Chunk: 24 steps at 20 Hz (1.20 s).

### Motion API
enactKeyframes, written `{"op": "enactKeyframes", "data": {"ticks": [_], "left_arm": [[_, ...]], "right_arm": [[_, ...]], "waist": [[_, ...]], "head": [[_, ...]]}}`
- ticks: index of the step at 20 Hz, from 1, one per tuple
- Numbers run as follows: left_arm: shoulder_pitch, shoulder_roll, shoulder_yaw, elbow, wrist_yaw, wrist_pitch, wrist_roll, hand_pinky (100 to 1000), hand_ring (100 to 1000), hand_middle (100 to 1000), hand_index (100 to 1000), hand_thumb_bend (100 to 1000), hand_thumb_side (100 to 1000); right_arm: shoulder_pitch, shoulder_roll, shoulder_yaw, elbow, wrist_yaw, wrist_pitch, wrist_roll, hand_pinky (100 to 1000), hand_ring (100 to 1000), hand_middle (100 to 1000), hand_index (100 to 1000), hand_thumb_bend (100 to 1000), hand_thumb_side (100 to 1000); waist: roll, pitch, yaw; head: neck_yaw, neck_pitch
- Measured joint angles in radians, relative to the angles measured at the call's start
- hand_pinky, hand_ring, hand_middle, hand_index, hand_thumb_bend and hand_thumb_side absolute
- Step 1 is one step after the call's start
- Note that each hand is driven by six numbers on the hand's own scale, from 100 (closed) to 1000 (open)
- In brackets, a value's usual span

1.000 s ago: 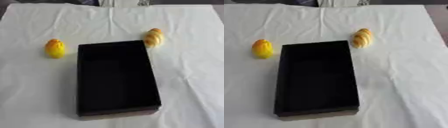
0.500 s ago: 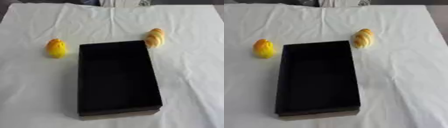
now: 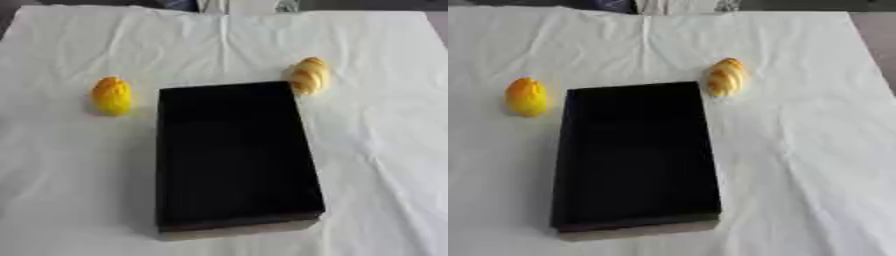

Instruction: Pick up objects on the table and place them in the box.

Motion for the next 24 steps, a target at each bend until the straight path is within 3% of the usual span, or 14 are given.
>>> {"op": "enactKeyframes", "data": {"ticks": [2,4,10,12,17,20,24], "left_arm": [[0.0,0.001,-0.005,0.0,0.0,0.001,-0.004,839,860,768,916,190,553],[0.0,0.006,-0.009,0.0,0.001,-0.001,-0.008,839,860,768,916,188,553],[-0.007,0.008,-0.019,0.0,0.01,-0.003,-0.021,839,861,768,916,185,556],[-0.009,0.008,-0.023,0.0,0.011,-0.003,-0.025,839,861,769,916,183,557],[-0.009,0.008,-0.026,0.0,0.018,-0.004,-0.032,839,862,769,916,181,559],[-0.01,0.008,-0.03,0.0,0.02,-0.004,-0.037,839,862,770,917,179,560],[-0.011,0.008,-0.035,0.0,0.026,-0.005,-0.043,839,863,770,917,176,564]], "right_arm": [[-0.042,-0.062,0.025,0.094,0.028,0.008,0.026,916,946,720,892,100,137],[-0.081,-0.108,0.059,0.201,0.066,-0.017,0.068,915,960,755,902,100,157],[-0.165,-0.153,0.165,0.422,0.245,-0.18,0.214,918,999,857,930,100,160],[-0.167,-0.154,0.189,0.447,0.315,-0.23,0.253,920,1000,867,929,131,146],[-0.169,-0.157,0.221,0.461,0.452,-0.301,0.317,918,1000,818,897,302,258],[-0.18,-0.157,0.231,0.46,0.478,-0.318,0.329,921,998,810,901,297,332],[-0.208,-0.156,0.25,0.453,0.489,-0.314,0.338,921,995,818,901,273,365]], "waist": [[-0.002,0.0,0.005],[-0.003,0.0,0.011],[-0.008,0.0,0.023],[-0.009,0.0,0.023],[-0.009,0.0,0.023],[-0.009,0.0,0.023],[-0.009,0.0,0.028]], "head": [[0.0,0.0],[-0.002,0.0],[-0.012,0.0],[-0.015,0.0],[-0.019,0.0],[-0.02,0.0],[-0.025,0.0]]}}
